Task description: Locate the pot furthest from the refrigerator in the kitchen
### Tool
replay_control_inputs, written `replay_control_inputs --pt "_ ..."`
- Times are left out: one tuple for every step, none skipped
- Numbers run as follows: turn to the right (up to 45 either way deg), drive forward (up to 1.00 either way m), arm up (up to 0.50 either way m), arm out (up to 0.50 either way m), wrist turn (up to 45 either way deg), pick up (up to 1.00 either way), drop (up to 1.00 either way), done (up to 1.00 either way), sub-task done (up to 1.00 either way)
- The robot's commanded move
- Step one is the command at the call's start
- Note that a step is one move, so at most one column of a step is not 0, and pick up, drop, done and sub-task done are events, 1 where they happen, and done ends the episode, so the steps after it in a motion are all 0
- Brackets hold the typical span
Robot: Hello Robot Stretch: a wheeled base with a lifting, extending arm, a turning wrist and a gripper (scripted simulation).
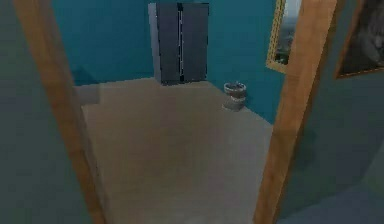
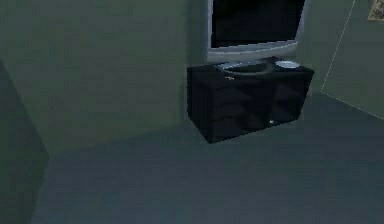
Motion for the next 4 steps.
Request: replay_control_inputs --pt "0.0 0.5 0.0 0.0 0.0 0.0 0.0 0.0 0.0" --pt "-12.0 0.0 0.0 0.0 0.0 0.0 0.0 0.0 0.0" --pt "0.0 1.0 0.0 0.0 0.0 0.0 0.0 0.0 0.0" --pt "-3.0 0.0 0.0 0.0 0.0 0.0 0.0 0.0 0.0"
